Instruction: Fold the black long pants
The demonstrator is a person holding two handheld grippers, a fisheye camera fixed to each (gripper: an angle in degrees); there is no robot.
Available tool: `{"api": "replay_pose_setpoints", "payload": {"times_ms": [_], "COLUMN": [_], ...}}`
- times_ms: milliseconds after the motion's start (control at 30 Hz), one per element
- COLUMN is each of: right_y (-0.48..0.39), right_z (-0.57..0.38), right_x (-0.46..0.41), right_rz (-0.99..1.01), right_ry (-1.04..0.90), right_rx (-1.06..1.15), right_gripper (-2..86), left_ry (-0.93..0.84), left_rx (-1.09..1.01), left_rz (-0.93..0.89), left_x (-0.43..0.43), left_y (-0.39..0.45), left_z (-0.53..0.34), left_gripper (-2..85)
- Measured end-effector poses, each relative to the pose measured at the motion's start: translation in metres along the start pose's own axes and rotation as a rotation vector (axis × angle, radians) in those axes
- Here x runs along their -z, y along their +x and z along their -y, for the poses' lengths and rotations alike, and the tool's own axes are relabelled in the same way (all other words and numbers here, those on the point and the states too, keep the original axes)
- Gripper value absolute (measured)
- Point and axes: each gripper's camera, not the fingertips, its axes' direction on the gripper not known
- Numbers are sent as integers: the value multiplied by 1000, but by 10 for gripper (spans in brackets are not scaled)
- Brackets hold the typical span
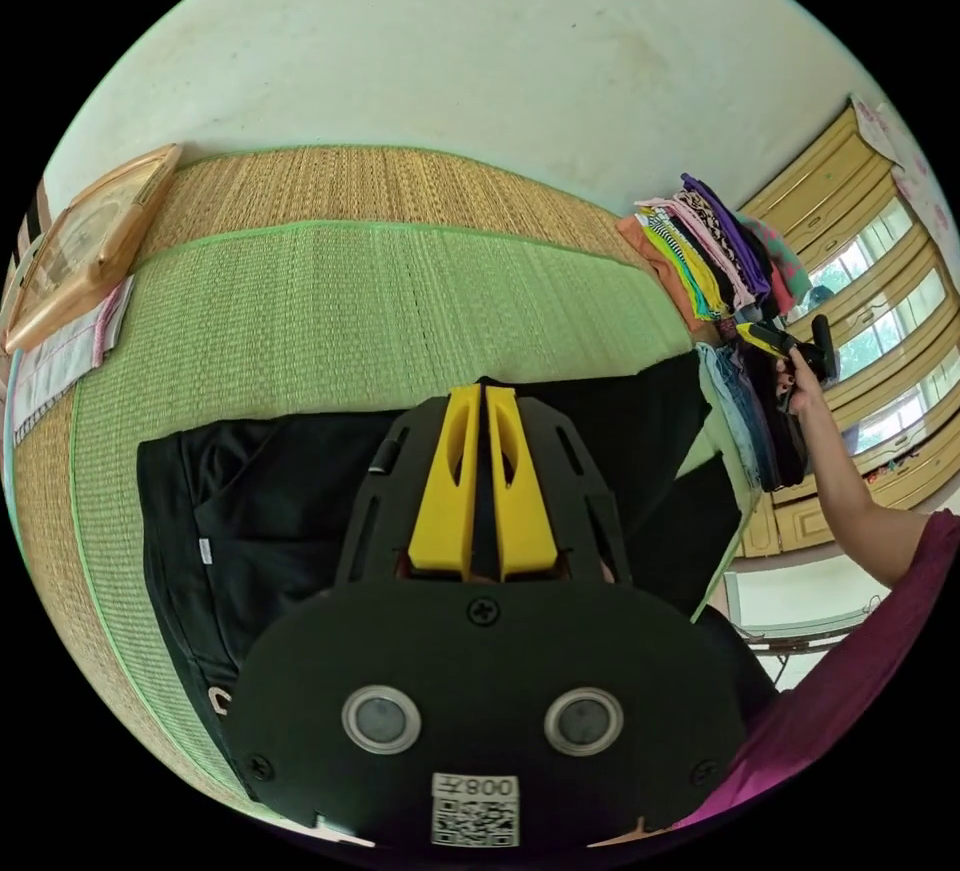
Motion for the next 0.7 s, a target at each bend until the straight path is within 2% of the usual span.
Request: {"api": "replay_pose_setpoints", "payload": {"times_ms": [100, 167, 267, 367, 433, 533, 700], "right_y": [-33, -56, -86, -110, -131, -163, -203], "right_z": [-14, -26, -44, -55, -58, -55, -29], "right_x": [-9, -23, -57, -89, -83, -79, -66], "right_rz": [19, 11, -97, -229, -257, -313, -290], "right_ry": [-10, -57, -154, -237, -187, -170, -150], "right_rx": [85, 147, 201, 219, 261, 319, 294], "right_gripper": [0, 0, 0, 0, 0, 1, 1], "left_ry": [27, 1, -24, -57, -45, -74, -56], "left_rx": [-4, 46, 186, 236, 236, 188, 220], "left_rz": [43, 172, 283, 318, 325, 456, 426], "left_x": [15, 23, 28, 23, 27, 29, 41], "left_y": [-5, -22, -58, -85, -90, -92, -118], "left_z": [-27, -54, -85, -103, -102, -91, -93], "left_gripper": [7, 4, 3, 2, 1, 1, 1]}}
